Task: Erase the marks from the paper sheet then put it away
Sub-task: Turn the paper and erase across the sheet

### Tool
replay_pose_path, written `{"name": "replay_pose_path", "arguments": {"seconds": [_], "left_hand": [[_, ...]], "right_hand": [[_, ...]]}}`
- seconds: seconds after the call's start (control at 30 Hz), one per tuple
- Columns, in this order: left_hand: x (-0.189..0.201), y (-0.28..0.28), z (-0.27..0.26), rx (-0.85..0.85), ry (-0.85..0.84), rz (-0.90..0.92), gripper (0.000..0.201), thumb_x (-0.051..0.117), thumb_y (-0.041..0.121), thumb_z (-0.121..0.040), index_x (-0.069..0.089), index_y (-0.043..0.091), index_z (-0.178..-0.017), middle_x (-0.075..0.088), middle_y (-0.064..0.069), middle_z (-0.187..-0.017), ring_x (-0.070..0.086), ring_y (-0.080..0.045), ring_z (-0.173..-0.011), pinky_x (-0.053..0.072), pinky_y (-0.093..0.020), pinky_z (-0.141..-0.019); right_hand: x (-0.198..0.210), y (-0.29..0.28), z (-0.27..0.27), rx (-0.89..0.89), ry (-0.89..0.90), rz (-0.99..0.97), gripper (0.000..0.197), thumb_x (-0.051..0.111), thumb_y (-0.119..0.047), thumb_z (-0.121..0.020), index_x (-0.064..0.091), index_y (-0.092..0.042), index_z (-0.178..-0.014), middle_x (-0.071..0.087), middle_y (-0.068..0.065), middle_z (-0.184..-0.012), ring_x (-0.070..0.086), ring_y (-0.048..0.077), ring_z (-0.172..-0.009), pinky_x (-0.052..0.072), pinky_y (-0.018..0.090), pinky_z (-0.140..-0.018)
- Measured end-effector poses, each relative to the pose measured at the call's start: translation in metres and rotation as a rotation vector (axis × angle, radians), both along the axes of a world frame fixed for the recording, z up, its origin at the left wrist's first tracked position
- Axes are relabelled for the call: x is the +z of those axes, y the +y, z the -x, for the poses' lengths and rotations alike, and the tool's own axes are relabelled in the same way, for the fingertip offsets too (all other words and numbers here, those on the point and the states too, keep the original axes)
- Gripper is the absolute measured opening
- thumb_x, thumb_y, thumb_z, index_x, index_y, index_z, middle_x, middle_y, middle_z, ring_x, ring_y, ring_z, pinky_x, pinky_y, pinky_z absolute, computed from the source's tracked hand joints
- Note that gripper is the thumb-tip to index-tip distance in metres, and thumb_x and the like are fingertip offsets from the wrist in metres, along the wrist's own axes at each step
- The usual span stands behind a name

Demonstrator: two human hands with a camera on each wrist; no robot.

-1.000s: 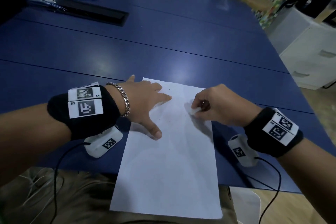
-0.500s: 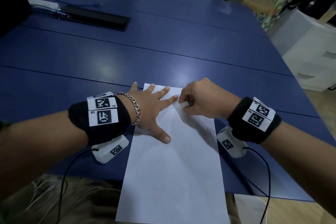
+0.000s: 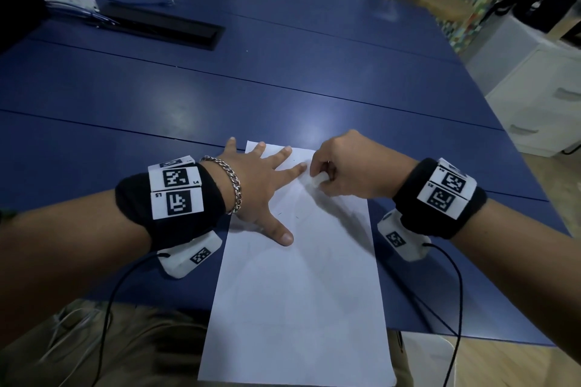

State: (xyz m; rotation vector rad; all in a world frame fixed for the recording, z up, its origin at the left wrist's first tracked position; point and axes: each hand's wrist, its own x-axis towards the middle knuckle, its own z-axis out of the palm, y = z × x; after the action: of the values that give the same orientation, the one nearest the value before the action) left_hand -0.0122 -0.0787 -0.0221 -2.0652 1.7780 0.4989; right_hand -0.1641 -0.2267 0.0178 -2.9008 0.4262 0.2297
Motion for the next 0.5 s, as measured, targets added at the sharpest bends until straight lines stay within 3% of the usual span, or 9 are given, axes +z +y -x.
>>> {"name": "replay_pose_path", "arguments": {"seconds": [0.07, 0.17, 0.27, 0.37, 0.5], "left_hand": [[0.0, 0.0, 0.0, 0.001, 0.001, -0.004, 0.137, 0.042, 0.109, -0.053, -0.028, 0.049, -0.155, -0.027, 0.009, -0.171, -0.009, -0.035, -0.16, 0.001, -0.076, -0.118], [0.0, 0.0, 0.0, 0.018, 0.019, -0.012, 0.139, 0.045, 0.109, -0.052, -0.027, 0.05, -0.156, -0.028, 0.011, -0.17, -0.011, -0.034, -0.16, 0.0, -0.076, -0.119], [0.001, 0.001, -0.001, 0.019, 0.019, -0.02, 0.139, 0.045, 0.109, -0.052, -0.027, 0.05, -0.155, -0.029, 0.011, -0.17, -0.012, -0.033, -0.16, 0.001, -0.077, -0.118], [0.003, 0.001, 0.001, 0.018, 0.017, -0.027, 0.139, 0.044, 0.109, -0.052, -0.027, 0.05, -0.155, -0.029, 0.011, -0.169, -0.012, -0.034, -0.16, 0.002, -0.078, -0.117], [0.003, -0.002, 0.002, 0.028, 0.016, -0.038, 0.14, 0.046, 0.109, -0.051, -0.027, 0.051, -0.155, -0.029, 0.012, -0.169, -0.012, -0.034, -0.16, 0.003, -0.08, -0.116]], "right_hand": [[0.0, -0.001, 0.001, -0.025, -0.018, 0.003, 0.026, 0.074, -0.023, -0.08, 0.077, -0.023, -0.105, 0.069, -0.009, -0.087, 0.053, -0.004, -0.069, 0.054, 0.026, -0.069], [0.0, 0.011, 0.006, 0.049, 0.023, -0.03, 0.021, 0.074, -0.027, -0.08, 0.076, -0.025, -0.102, 0.071, -0.009, -0.084, 0.06, 0.004, -0.07, 0.053, 0.023, -0.066], [0.0, 0.006, 0.004, 0.026, 0.03, -0.014, 0.022, 0.075, -0.028, -0.08, 0.076, -0.025, -0.102, 0.07, -0.01, -0.083, 0.059, 0.002, -0.07, 0.051, 0.019, -0.064], [-0.002, -0.001, 0.002, -0.045, -0.018, 0.003, 0.027, 0.074, -0.025, -0.079, 0.076, -0.024, -0.106, 0.07, -0.009, -0.083, 0.056, -0.001, -0.069, 0.055, 0.026, -0.069], [-0.001, 0.01, 0.006, 0.049, 0.038, -0.042, 0.023, 0.076, -0.031, -0.079, 0.076, -0.028, -0.102, 0.07, -0.011, -0.079, 0.062, 0.005, -0.07, 0.055, 0.025, -0.068]]}}
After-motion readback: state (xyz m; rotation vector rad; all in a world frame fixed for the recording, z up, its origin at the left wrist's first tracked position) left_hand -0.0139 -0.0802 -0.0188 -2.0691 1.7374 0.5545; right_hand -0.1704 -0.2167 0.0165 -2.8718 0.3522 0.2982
